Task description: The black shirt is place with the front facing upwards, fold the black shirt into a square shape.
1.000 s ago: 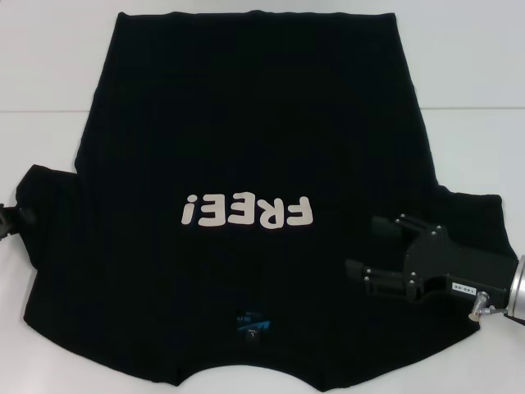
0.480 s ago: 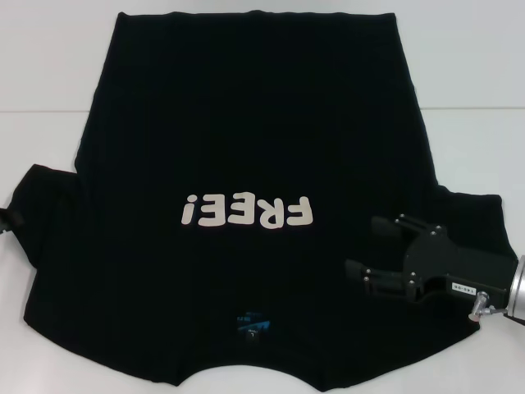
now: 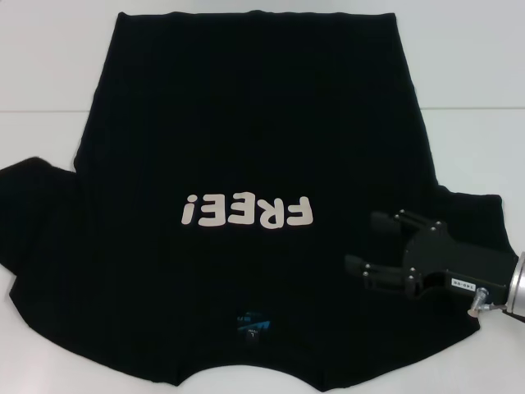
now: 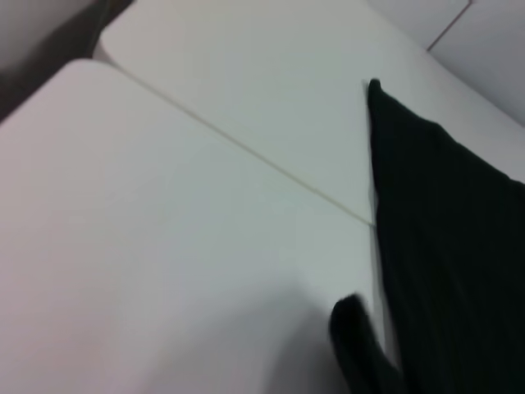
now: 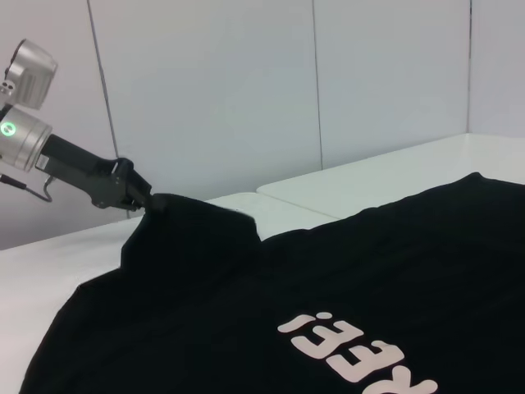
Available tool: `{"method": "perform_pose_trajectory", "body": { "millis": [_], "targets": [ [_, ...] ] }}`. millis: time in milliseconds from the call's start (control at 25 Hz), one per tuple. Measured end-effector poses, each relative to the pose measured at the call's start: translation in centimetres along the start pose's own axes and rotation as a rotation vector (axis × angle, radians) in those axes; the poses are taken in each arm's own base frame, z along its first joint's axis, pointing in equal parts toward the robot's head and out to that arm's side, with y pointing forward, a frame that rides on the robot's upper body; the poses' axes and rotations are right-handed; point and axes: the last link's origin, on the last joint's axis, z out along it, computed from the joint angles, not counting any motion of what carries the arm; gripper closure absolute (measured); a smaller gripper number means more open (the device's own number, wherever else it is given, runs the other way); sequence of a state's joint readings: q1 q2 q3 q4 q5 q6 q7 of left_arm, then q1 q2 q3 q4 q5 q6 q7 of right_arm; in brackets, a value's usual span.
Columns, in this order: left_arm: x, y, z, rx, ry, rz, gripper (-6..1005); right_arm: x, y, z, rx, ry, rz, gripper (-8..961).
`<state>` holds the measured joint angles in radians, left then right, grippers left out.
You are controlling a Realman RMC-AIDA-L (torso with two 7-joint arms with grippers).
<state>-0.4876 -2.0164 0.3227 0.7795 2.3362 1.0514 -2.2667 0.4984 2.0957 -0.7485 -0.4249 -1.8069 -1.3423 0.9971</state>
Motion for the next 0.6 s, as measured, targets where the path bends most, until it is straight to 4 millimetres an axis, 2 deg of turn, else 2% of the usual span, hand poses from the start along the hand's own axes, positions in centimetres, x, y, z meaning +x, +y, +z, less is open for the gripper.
{"method": "perform_pose_trajectory", "body": {
  "millis": [600],
  "targets": [
    [1.3,1.4,0.4,-0.033,0.0,0.003,971,0.0,0.0,0.1,0.0,0.0,-0.001,29]
  ]
}}
